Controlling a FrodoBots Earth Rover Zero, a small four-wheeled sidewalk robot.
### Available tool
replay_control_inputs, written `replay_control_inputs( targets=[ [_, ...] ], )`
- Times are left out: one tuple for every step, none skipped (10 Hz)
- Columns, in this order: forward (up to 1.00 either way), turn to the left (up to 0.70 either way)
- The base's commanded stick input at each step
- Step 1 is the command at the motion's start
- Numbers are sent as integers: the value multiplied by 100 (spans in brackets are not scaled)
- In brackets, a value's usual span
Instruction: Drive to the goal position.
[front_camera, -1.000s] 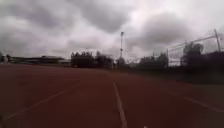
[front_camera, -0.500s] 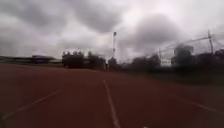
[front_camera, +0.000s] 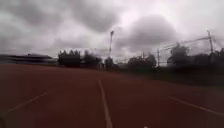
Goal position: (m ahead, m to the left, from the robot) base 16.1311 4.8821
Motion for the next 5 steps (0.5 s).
replay_control_inputs(
  targets=[
    [70, 0],
    [70, 0],
    [70, 0],
    [70, 0],
    [70, 0]
  ],
)
